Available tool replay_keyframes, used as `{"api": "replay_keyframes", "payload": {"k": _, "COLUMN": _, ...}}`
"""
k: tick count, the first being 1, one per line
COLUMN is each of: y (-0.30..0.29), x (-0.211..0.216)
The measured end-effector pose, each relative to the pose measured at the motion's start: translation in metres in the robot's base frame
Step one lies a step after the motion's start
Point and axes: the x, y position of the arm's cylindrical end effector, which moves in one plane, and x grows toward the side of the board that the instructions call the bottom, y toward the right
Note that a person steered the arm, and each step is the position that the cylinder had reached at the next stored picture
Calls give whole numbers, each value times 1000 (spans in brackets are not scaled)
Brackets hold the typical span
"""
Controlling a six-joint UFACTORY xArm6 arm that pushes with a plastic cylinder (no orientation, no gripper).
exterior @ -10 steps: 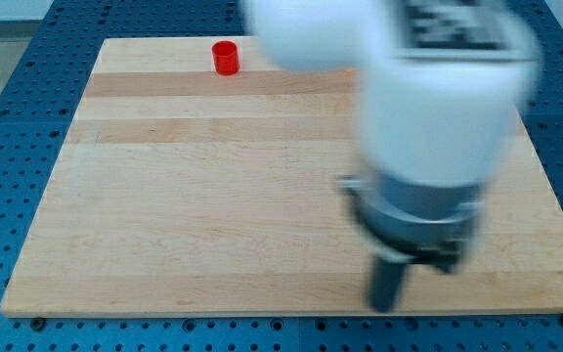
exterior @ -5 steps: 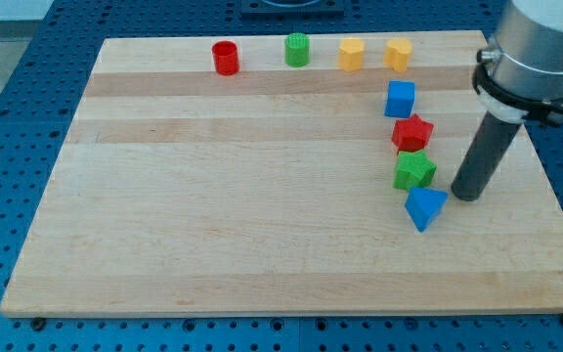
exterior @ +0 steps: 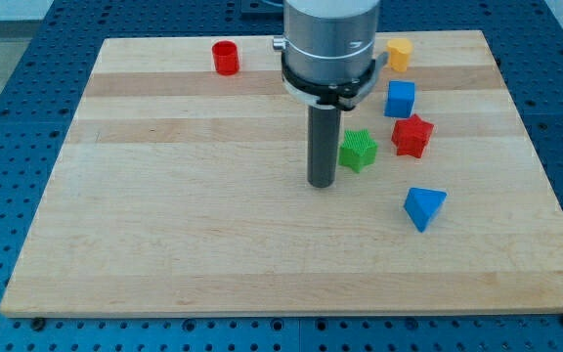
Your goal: Move the green star vertical to the red circle
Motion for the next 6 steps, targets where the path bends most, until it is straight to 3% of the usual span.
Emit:
{"api": "replay_keyframes", "payload": {"k": 2, "y": 34, "x": -1}}
{"api": "replay_keyframes", "payload": {"k": 4, "y": 110, "x": -32}}
{"api": "replay_keyframes", "payload": {"k": 5, "y": 77, "x": -54}}
{"api": "replay_keyframes", "payload": {"k": 6, "y": -46, "x": -65}}
